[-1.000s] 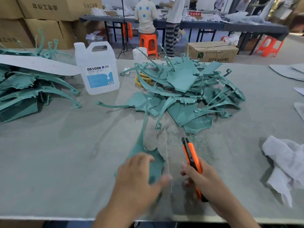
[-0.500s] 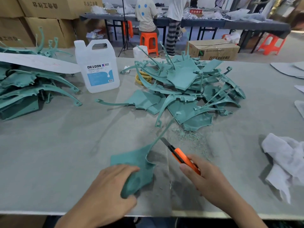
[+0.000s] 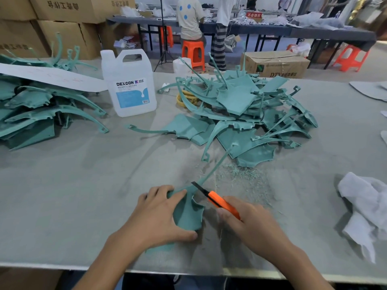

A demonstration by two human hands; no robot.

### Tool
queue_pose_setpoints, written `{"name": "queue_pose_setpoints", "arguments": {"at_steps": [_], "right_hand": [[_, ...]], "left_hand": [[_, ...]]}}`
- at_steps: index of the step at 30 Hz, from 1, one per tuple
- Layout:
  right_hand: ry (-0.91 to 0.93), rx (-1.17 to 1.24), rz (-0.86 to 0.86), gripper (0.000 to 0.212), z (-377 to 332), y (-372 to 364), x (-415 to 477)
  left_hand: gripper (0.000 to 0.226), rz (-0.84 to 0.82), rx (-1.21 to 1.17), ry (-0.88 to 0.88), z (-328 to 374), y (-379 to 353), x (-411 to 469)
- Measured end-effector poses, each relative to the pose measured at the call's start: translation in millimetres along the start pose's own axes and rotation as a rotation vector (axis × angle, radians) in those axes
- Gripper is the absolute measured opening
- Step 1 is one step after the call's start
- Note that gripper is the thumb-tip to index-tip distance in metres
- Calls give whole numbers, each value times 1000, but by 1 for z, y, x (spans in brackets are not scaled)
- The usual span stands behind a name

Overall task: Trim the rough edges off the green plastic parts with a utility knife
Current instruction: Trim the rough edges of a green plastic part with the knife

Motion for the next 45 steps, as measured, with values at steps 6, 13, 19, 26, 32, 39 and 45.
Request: {"name": "queue_pose_setpoints", "arguments": {"at_steps": [6, 13, 19, 26, 32, 39, 45], "right_hand": [[-18, -18, -36, 39, -2, 1, 1], [-35, 17, -41, 39, -5, 2, -1], [-19, 45, -52, 35, -4, 3, -2], [-72, -74, -43, 36, 1, 8, 7], [-136, -380, 125, 37, 23, 59, 24], [-61, -263, -21, 36, -14, 37, 3], [-62, -255, -136, 39, -36, 27, -9]], "left_hand": [[106, -63, 77, -35, 8, 23, 2], [102, -131, 171, -31, 18, 34, -1], [93, -172, 200, -13, 23, 44, -2], [90, -160, 317, -69, 30, 51, -3], [70, -152, 391, -103, 41, 60, -7], [67, -158, 450, -98, 51, 64, -9], [68, -142, 467, -95, 53, 63, -8]]}}
Point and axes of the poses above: each hand's wrist, its own x-axis towards the middle knuckle, its own y-axis out of the back of the hand, z = x × y, the point moved 4 cm from there along x, towards the middle knuckle, and after that the axes turned 11 degrees about x, right-handed, at the moved point
